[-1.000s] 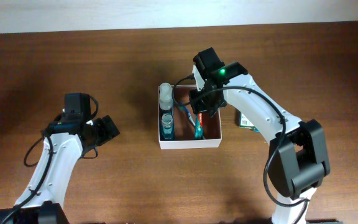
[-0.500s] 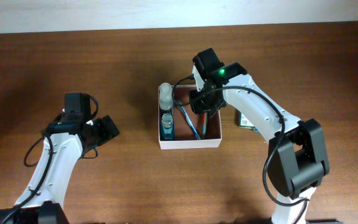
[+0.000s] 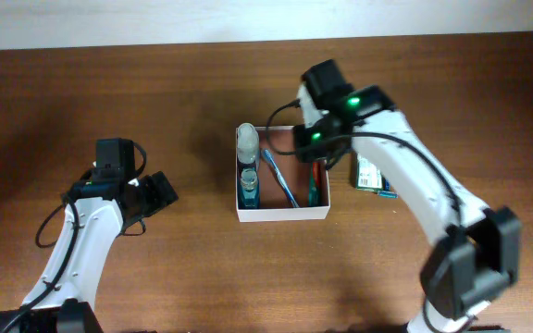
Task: Pack container
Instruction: 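Open the right gripper and withdraw it right out of the box, then lower the right gripper onto the blue comb and close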
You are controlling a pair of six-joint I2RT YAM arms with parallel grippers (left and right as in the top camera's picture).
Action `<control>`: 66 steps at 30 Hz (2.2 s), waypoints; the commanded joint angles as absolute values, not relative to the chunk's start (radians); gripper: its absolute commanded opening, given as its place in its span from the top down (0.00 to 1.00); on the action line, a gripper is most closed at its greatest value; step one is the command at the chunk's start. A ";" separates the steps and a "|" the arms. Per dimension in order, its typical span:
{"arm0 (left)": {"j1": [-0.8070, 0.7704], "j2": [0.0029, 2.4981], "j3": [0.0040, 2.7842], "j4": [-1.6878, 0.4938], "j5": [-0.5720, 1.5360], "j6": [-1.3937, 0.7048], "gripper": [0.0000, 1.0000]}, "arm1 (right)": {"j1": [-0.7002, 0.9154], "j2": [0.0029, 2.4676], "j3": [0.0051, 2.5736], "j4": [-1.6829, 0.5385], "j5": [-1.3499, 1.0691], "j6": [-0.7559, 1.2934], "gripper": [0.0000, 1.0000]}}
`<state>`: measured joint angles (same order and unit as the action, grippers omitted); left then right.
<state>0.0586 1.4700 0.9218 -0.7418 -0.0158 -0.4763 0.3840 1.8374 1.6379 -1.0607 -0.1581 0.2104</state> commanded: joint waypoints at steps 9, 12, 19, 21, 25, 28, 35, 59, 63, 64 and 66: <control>0.062 1.478 0.923 -0.741 -0.023 -0.474 0.00 | 0.129 1.780 1.614 -1.183 -0.047 0.172 0.67; 0.062 1.478 0.923 -0.741 -0.023 -0.474 0.00 | 0.090 1.780 1.565 -1.169 -0.035 0.172 0.68; 0.062 1.478 0.923 -0.741 -0.023 -0.474 0.00 | 0.049 1.780 1.384 -1.018 -0.002 0.173 0.72; 0.062 1.478 0.923 -0.741 -0.023 -0.474 0.00 | 0.047 1.780 1.322 -0.956 0.013 0.173 0.72; 0.062 1.478 0.923 -0.741 -0.023 -0.474 0.00 | 0.039 1.780 1.237 -0.861 0.014 0.178 0.72; 0.062 1.478 0.923 -0.741 -0.023 -0.474 0.00 | 0.028 1.781 1.195 -0.816 0.051 0.224 0.73; 0.062 1.478 0.923 -0.741 -0.023 -0.474 0.00 | 0.011 1.781 1.176 -0.795 0.096 0.224 0.73; 0.062 1.478 0.923 -0.741 -0.023 -0.474 0.00 | 0.012 1.859 1.176 -0.699 0.102 0.245 0.72; 0.062 1.478 0.923 -0.741 -0.023 -0.474 0.00 | 0.012 1.860 1.176 -0.691 0.102 0.245 0.72; 0.062 1.478 0.923 -0.741 -0.023 -0.474 0.00 | 0.012 1.862 1.176 -0.689 0.102 0.245 0.72; 0.062 1.478 0.923 -0.741 -0.023 -0.474 0.00 | 0.010 1.866 1.176 -0.683 0.102 0.245 0.72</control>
